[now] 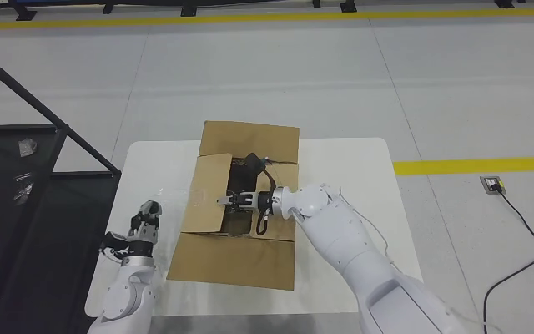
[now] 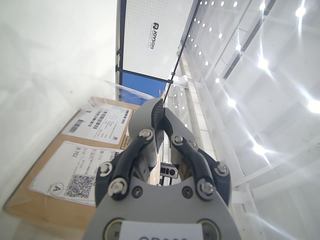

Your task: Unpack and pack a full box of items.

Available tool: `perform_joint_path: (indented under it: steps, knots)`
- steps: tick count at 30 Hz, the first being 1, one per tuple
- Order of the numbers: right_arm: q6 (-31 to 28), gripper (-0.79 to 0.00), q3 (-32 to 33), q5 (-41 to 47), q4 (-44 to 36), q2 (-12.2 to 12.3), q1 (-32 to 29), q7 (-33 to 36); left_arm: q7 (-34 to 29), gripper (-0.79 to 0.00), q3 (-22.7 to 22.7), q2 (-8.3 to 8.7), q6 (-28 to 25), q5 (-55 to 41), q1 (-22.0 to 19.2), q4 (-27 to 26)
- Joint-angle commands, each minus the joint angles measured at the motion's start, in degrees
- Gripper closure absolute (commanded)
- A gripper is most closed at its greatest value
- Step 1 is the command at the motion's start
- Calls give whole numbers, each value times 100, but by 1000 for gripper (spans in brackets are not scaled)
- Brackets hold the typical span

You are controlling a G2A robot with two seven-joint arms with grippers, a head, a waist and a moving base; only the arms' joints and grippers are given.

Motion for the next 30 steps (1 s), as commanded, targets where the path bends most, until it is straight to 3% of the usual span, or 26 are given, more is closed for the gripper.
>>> perform_joint_path:
  steps: [1,25,26,30]
  knots:
    - [6,0,12,1,3,0,2,0,54,0,-16,-11,-35,7,1,8]
    - [9,0,119,-50,7,-3,3,10,457,0,-189,-113,-166,221,16,213]
    - [8,0,119,-61,6,-4,5,19,441,-12,-187,-116,-166,249,20,214]
    - [9,0,129,-80,5,-6,6,30,401,-228,-176,-131,-132,295,14,231]
